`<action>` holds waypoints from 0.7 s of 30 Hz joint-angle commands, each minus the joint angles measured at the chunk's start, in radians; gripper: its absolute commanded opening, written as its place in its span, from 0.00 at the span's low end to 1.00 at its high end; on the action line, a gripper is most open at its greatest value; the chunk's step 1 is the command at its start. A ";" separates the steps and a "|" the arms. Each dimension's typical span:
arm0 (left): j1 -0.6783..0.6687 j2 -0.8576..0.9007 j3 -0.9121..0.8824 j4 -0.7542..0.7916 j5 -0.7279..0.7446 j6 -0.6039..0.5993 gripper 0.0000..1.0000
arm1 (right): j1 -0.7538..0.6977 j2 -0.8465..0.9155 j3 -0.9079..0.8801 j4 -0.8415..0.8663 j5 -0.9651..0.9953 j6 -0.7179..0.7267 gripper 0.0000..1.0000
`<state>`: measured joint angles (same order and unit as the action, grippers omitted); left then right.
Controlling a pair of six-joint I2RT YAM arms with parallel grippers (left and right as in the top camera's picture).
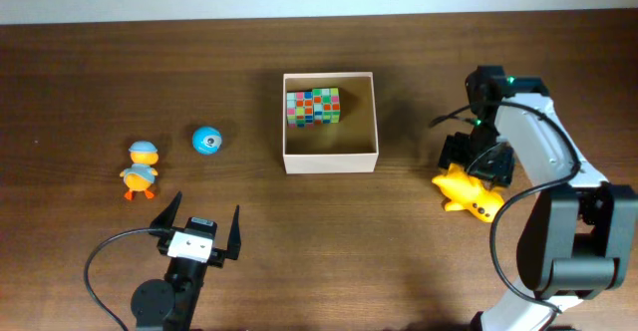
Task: Pack container
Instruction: 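Lower the right gripper and close it on the yellow toy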
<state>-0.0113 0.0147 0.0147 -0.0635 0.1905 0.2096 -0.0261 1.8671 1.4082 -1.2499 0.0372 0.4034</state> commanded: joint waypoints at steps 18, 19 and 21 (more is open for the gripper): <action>0.006 -0.010 -0.006 -0.001 -0.003 0.013 0.99 | -0.009 -0.018 -0.094 0.209 -0.040 -0.138 0.27; 0.006 -0.010 -0.006 -0.001 -0.003 0.013 0.99 | -0.009 -0.018 -0.094 0.210 -0.037 -0.137 0.17; 0.006 -0.010 -0.006 -0.001 -0.003 0.013 0.99 | -0.009 -0.018 -0.094 0.209 -0.025 -0.138 0.08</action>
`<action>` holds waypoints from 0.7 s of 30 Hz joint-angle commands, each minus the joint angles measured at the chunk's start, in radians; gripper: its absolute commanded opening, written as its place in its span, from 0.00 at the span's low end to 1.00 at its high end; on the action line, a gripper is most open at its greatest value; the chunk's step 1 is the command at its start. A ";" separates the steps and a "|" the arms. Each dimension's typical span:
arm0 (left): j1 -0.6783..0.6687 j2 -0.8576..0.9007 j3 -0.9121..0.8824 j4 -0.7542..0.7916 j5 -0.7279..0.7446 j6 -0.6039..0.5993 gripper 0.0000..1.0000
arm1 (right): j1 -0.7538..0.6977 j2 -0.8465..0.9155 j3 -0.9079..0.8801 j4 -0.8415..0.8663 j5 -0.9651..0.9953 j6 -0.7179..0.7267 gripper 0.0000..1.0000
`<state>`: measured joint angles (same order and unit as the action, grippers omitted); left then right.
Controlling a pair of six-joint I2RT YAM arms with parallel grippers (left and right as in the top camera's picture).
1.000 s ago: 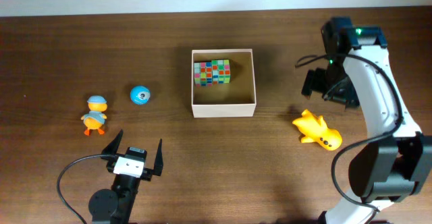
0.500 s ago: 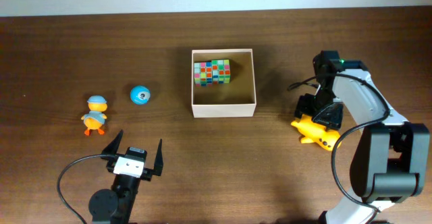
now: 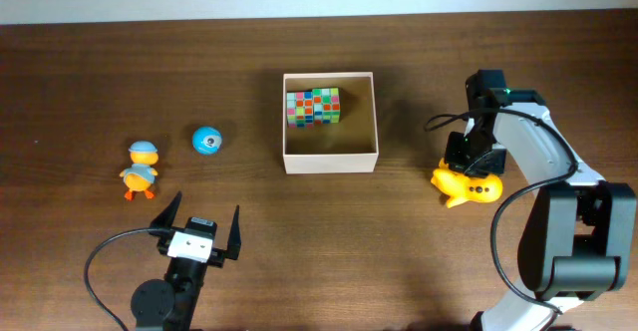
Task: Pack container
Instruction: 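Lower the right gripper and close it on the yellow toy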
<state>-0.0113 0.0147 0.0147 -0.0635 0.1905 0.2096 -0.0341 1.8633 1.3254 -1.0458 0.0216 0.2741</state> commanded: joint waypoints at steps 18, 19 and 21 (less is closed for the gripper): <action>0.006 -0.010 -0.006 -0.001 -0.003 0.013 0.99 | -0.001 -0.014 0.010 0.018 0.016 -0.008 0.04; 0.006 -0.010 -0.006 -0.001 -0.003 0.013 0.99 | -0.001 -0.014 0.020 0.016 0.016 -0.008 0.03; 0.006 -0.010 -0.006 -0.001 -0.003 0.013 0.99 | -0.001 -0.014 0.047 0.011 0.016 -0.008 0.04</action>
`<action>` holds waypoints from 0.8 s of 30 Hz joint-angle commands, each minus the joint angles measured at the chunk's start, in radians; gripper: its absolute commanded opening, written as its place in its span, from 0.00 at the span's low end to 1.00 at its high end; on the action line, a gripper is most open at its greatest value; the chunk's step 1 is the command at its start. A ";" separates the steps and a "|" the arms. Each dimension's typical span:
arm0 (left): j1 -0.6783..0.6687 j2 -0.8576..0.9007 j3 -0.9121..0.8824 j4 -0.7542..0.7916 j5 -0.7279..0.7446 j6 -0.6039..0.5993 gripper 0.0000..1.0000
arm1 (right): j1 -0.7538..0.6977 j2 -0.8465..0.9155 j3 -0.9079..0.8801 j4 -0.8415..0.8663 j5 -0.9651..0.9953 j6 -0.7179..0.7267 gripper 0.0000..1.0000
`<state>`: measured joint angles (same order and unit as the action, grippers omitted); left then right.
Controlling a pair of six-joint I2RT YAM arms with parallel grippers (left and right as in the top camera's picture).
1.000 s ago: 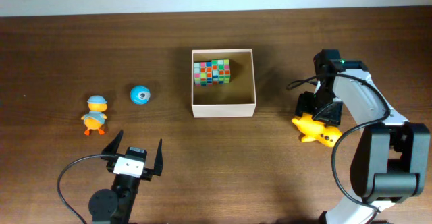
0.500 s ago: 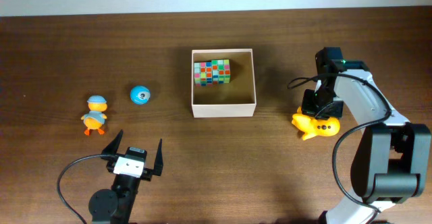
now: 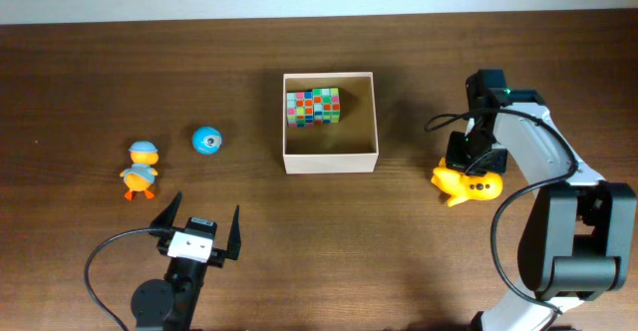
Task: Pack container
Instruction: 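Lower the right gripper and close it on the yellow toy, then lift the yellow toy and carry it with the right gripper over the box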
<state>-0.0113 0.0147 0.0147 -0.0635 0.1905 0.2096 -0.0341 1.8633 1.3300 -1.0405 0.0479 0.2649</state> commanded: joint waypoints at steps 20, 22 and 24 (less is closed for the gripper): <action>0.006 -0.010 -0.006 -0.001 -0.003 0.013 0.99 | 0.000 -0.017 0.231 -0.080 -0.053 -0.039 0.04; 0.006 -0.010 -0.006 -0.001 -0.003 0.013 0.99 | 0.000 -0.017 0.282 -0.109 -0.077 -0.052 0.04; 0.006 -0.010 -0.006 -0.001 -0.003 0.013 0.99 | 0.001 -0.018 0.348 -0.146 -0.104 -0.068 0.04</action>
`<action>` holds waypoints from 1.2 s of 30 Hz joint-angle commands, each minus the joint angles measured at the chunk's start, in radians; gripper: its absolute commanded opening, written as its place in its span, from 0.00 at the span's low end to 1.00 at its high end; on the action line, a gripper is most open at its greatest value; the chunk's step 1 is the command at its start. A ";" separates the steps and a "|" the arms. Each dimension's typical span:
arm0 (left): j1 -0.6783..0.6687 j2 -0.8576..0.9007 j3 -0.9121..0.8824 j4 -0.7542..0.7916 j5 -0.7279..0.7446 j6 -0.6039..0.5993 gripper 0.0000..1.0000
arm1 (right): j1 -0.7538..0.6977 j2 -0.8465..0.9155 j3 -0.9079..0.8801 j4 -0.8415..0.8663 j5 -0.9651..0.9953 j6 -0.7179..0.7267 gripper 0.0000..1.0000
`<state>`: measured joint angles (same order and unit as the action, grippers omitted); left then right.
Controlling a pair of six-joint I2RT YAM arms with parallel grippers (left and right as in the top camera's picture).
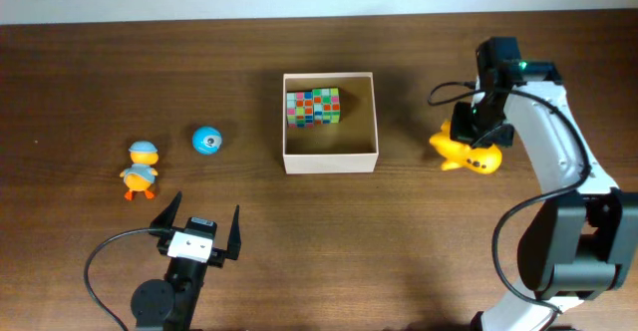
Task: Pack container
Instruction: 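Lift the yellow toy and carry it with the right gripper over the box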
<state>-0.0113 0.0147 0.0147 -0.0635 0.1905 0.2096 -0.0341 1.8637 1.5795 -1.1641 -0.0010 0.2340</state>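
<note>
A white open box [330,158] stands mid-table with a multicoloured cube [313,107] inside it. To the box's right my right gripper [471,140] is shut on a yellow toy [463,155], which appears lifted a little off the table. My left gripper [207,221] stands open near the front left, holding nothing. A blue ball [207,141] and a small duck figure with a blue cap [142,168] lie on the left side of the table.
The brown wooden table [399,251] carries everything. A black cable [100,261] loops beside the left arm's base. The right arm's white links [553,152] run along the right edge.
My right gripper has moved away from the front edge and slightly left with the yellow toy in it; the toy now sits level with the box's front wall. The left arm has not moved.
My right gripper was over the yellow toy lying to the right of the box. Then it was lower and closed round the toy, which had turned. It stayed so for a moment, and now holds the toy further back, nearer the box.
</note>
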 commanded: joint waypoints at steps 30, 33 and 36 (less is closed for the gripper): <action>0.006 -0.010 -0.006 -0.001 -0.003 0.013 0.99 | 0.493 0.077 0.472 -0.088 -0.222 -0.208 0.04; 0.006 -0.010 -0.006 -0.001 -0.003 0.013 0.99 | 0.499 0.116 0.472 -0.087 -0.223 -0.251 0.04; 0.006 -0.010 -0.006 -0.001 -0.003 0.013 0.99 | 0.499 0.144 0.472 -0.084 -0.231 -0.299 0.04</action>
<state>-0.0113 0.0147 0.0147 -0.0635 0.1905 0.2096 0.4572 1.9808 2.0365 -1.2549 -0.2390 0.0093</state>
